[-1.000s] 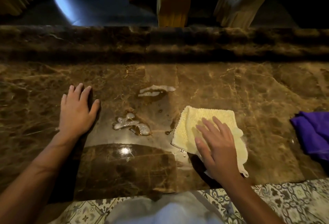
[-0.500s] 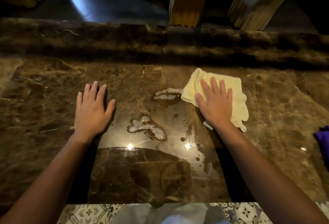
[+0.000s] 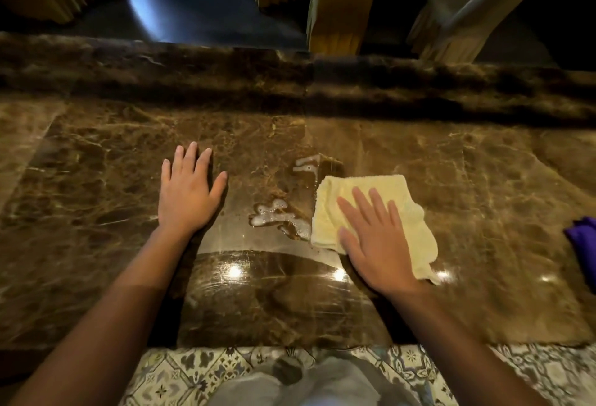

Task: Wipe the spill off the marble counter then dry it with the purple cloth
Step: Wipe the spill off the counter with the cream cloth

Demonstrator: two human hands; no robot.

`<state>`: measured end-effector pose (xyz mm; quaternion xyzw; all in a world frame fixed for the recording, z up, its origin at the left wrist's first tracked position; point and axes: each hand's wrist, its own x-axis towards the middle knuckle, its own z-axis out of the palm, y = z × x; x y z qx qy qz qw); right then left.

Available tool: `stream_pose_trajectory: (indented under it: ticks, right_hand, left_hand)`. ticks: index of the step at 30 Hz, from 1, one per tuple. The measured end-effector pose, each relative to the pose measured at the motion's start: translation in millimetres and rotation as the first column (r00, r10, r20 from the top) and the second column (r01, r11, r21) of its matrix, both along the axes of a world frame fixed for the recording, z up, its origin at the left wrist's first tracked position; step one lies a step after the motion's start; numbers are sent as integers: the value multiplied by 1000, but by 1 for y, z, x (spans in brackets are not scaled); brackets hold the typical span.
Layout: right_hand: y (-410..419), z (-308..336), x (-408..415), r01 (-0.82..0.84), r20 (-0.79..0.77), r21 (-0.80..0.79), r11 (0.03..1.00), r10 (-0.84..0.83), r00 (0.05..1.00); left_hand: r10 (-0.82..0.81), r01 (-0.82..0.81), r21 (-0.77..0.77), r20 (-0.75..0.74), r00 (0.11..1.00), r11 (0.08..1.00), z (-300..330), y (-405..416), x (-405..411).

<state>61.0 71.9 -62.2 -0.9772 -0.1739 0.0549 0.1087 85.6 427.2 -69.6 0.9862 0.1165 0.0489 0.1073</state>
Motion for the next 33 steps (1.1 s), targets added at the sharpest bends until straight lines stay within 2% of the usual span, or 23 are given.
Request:
stream_pose_trajectory:
  ticks: [2, 5, 7, 12, 17, 20, 24, 29, 33]
  right_hand:
    - [-8, -2, -31, 26, 2, 4, 1000, -26, 1000]
    - [-19, -2, -49, 253, 19, -18, 967, -253, 967]
    - [-23, 0, -38, 334, -1, -41, 942, -334, 943]
    - [-13, 0, 26, 328, 8, -55, 943, -328, 944]
    - [20, 3, 108, 359, 26, 43, 932, -360, 932]
    - [52, 6, 150, 312, 30, 60, 948, -314, 949]
    - [83, 5, 163, 141, 2, 12, 990, -141, 990]
    - [72, 4, 101, 21, -33, 30, 999, -20, 999]
    - [44, 4, 24, 14, -3, 43, 999, -14, 1000]
  left_hand:
    - [3, -3, -1, 3, 1000, 1000, -1, 0, 0]
    - [7, -7, -10, 12, 1000, 1000, -2, 0, 1]
    - [8, -8, -21, 23, 1000, 1000, -2, 1, 1]
    - [8, -7, -14, 20, 1000, 1000, -1, 0, 3]
    - [-1, 1, -1, 20, 1000, 1000, 0, -1, 2]
    - [-8, 8, 2, 14, 1000, 1000, 2, 0, 2]
    - [-19, 19, -8, 4, 1000, 1000, 0, 3, 2]
    - [-58, 54, -54, -75, 996, 997, 7, 12, -6]
    - [-13, 15, 24, -81, 997, 1000, 4, 30, -46]
